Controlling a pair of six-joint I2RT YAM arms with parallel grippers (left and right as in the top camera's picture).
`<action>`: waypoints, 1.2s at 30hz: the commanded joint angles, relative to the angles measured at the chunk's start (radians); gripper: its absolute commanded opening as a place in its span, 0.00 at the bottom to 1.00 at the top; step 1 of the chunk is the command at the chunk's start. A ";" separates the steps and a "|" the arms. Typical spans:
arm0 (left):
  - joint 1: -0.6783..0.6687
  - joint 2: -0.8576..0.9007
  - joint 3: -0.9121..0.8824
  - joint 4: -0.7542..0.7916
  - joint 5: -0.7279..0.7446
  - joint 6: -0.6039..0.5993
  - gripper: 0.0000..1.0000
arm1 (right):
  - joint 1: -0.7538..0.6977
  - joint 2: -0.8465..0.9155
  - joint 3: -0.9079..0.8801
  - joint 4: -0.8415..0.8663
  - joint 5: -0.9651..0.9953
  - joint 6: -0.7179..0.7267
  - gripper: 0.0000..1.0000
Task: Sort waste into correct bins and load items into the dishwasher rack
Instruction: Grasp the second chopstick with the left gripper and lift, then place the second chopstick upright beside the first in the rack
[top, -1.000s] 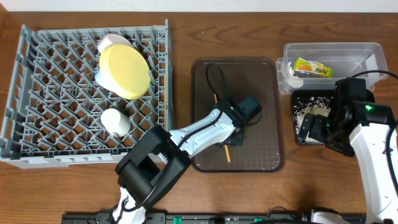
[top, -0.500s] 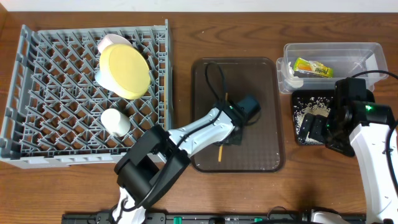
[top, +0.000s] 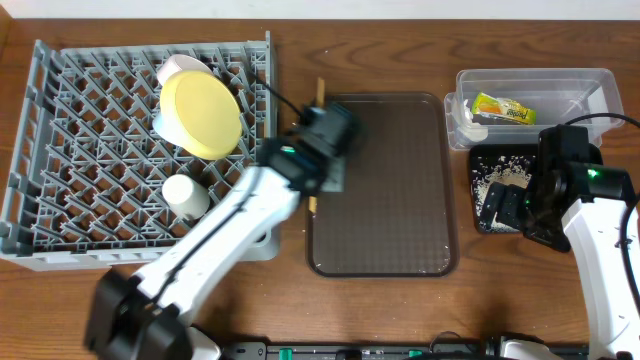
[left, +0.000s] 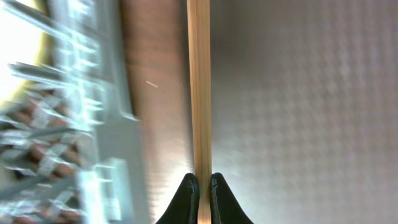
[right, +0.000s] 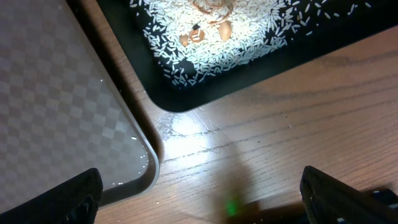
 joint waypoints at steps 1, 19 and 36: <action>0.099 -0.019 0.004 -0.016 -0.029 0.088 0.06 | -0.008 -0.014 0.008 -0.002 -0.001 -0.012 0.99; 0.296 0.137 0.003 -0.034 -0.021 0.089 0.16 | -0.008 -0.014 0.008 -0.002 -0.001 -0.012 0.99; 0.297 -0.060 0.004 -0.053 0.009 0.124 0.57 | 0.072 -0.014 0.008 0.312 -0.207 -0.135 0.99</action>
